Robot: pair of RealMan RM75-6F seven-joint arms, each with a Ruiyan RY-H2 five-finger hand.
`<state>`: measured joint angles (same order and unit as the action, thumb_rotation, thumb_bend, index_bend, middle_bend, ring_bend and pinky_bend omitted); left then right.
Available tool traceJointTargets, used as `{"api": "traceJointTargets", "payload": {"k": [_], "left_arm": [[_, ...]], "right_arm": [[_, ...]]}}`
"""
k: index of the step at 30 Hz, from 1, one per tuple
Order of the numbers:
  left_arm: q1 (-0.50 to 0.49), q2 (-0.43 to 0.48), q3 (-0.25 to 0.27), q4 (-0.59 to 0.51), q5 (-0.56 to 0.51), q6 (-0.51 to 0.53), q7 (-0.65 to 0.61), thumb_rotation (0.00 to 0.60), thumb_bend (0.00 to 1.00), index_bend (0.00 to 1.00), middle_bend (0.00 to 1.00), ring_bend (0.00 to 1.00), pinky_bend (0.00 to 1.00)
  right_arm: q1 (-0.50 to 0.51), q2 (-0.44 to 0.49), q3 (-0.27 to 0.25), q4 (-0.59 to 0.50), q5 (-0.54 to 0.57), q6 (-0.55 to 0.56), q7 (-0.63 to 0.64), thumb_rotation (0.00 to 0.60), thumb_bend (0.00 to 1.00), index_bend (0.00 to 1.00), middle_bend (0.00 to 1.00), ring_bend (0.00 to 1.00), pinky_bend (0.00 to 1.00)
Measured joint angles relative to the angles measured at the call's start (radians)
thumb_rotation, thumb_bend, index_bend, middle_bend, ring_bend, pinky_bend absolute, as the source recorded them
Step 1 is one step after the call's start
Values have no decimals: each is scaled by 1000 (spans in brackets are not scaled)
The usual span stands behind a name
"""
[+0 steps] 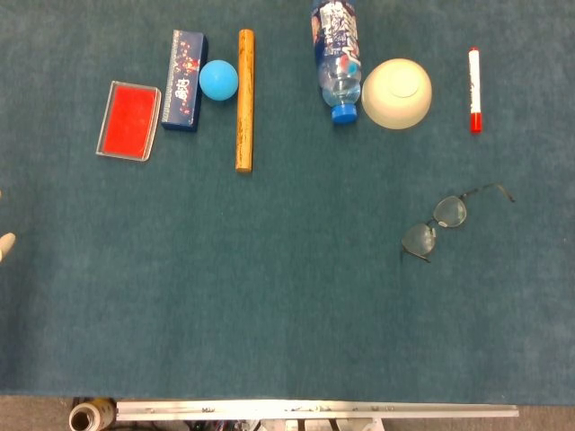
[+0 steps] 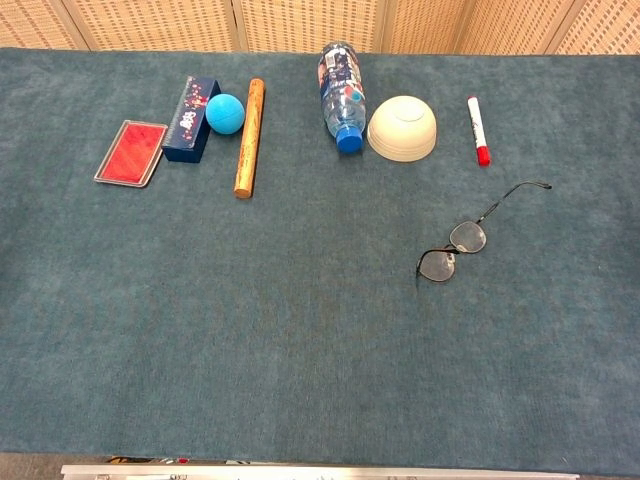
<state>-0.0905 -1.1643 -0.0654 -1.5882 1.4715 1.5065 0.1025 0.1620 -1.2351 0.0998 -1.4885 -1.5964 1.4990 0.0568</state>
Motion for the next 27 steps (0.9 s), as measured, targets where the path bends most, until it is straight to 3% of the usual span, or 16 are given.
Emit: {"api": "traceJointTargets", "payload": {"k": [17, 27], "left_arm": [[6, 6, -2, -4, -4, 8, -5, 600, 114, 429, 408, 363, 547], [6, 6, -4, -5, -7, 9, -3, 600, 114, 429, 408, 363, 547]], "right_arm": [[87, -123, 24, 155, 1, -52, -38, 600, 325, 443, 354, 201, 451], [148, -173, -7, 284, -90, -49, 21, 600, 314, 443, 354, 202, 451]]}}
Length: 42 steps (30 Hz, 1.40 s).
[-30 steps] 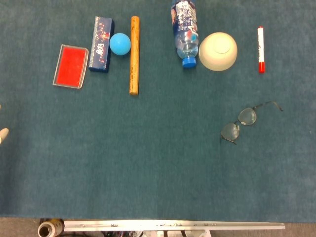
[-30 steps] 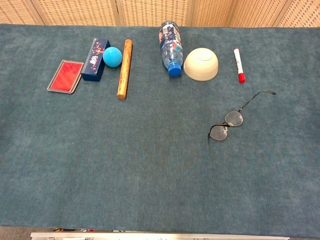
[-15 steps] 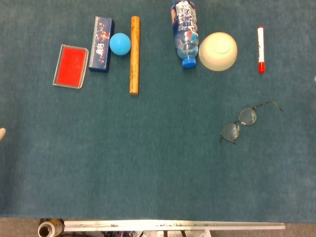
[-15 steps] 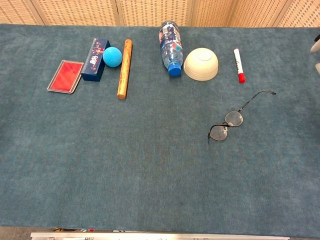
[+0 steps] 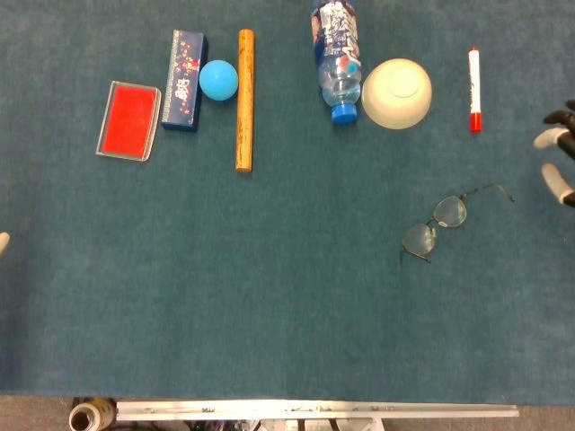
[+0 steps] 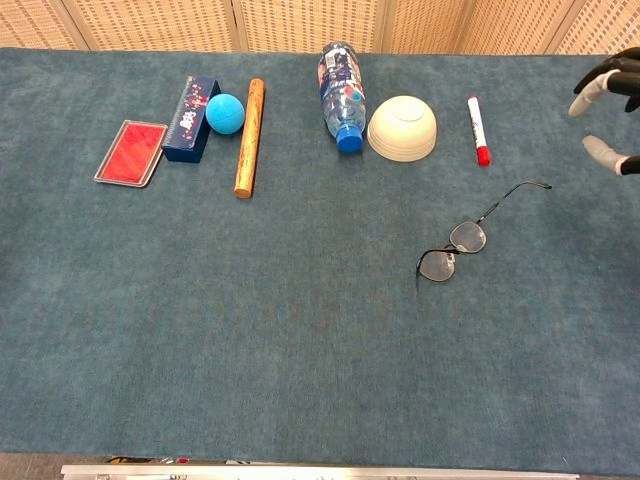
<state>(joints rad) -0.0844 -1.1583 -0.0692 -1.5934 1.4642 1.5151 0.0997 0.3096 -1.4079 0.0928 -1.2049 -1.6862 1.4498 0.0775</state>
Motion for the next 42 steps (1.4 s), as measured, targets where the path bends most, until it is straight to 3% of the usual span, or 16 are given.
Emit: {"api": "traceJointTargets", "payload": {"k": [12, 42], "left_arm": [[0, 1, -1, -1, -5, -4, -2, 600, 114, 429, 409, 363, 547], [8, 9, 0, -5, -6, 4, -9, 600, 114, 429, 409, 363, 547]], "right_arm": [[49, -38, -46, 92, -56, 3, 45, 600, 294, 443, 355, 202, 450], [100, -143, -109, 123, -84, -26, 40, 600, 294, 443, 354, 202, 450]]}}
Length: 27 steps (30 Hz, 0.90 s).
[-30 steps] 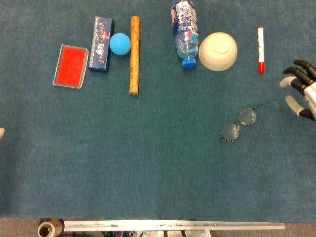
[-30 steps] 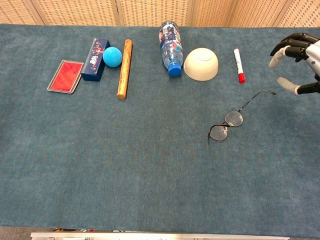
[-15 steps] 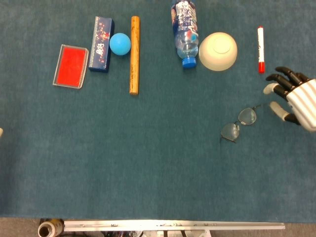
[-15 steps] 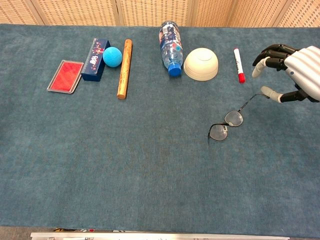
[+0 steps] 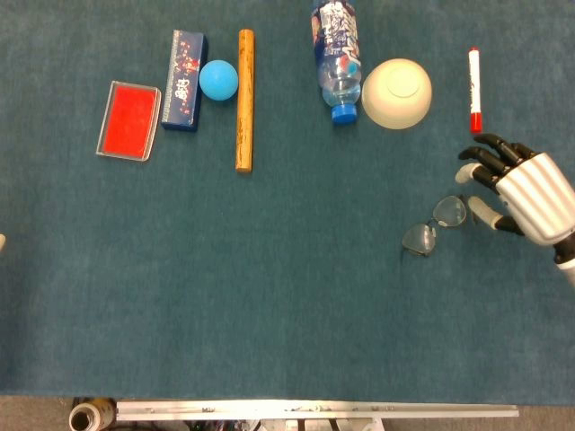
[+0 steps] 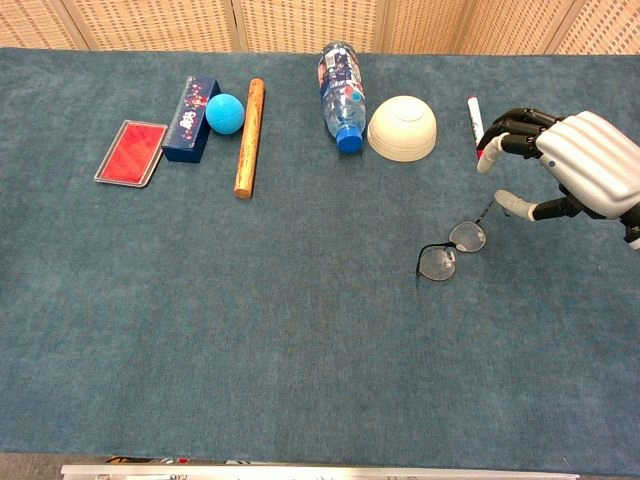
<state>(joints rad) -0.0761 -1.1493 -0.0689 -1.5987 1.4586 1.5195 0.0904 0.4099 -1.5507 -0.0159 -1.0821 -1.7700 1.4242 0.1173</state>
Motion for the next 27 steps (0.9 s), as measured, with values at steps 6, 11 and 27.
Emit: {"api": "traceJointTargets", "payload": {"k": [6, 11, 27], "left_arm": [[0, 0, 1, 0, 2, 0, 2, 600, 114, 429, 409, 363, 547], [0, 0, 1, 1, 1, -1, 2, 600, 113, 429, 410, 363, 547], [3, -2, -1, -2, -1, 4, 7, 600, 114, 429, 410, 363, 547]], "right_arm": [[4, -16, -9, 8, -2, -2, 0, 600, 294, 443, 354, 202, 450], [2, -5, -6, 1, -2, 24, -2, 600, 294, 443, 354, 202, 450], [-4, 24, 13, 31, 53, 2, 0, 600, 294, 443, 355, 202, 450]]}}
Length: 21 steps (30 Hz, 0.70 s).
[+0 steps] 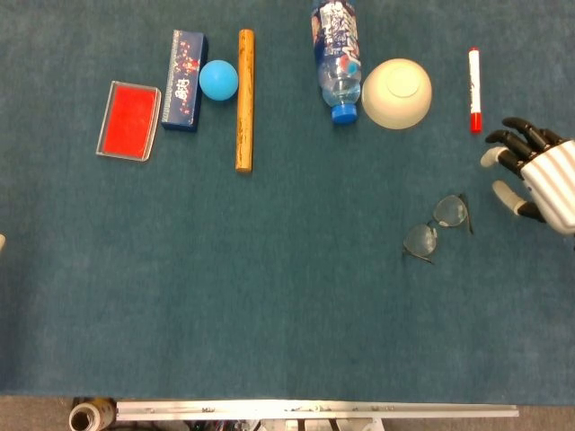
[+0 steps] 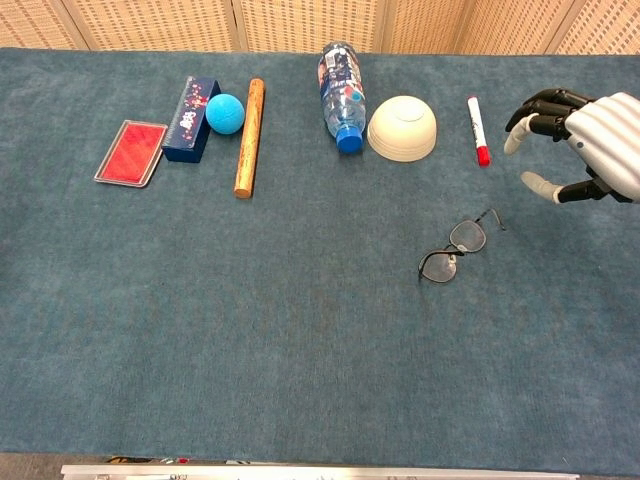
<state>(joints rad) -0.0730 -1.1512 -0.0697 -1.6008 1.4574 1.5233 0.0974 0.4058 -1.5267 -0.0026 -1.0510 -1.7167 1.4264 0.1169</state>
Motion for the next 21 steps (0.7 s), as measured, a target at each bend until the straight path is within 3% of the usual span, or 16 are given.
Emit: {"api": "traceJointTargets", "payload": {"k": [21], "left_arm": [[4, 13, -1, -6, 1, 2, -23, 600, 114, 430, 411, 363, 547]], "right_arm": [[26, -113, -27, 107, 9, -66, 35, 600, 294, 443, 354, 202, 451]]}}
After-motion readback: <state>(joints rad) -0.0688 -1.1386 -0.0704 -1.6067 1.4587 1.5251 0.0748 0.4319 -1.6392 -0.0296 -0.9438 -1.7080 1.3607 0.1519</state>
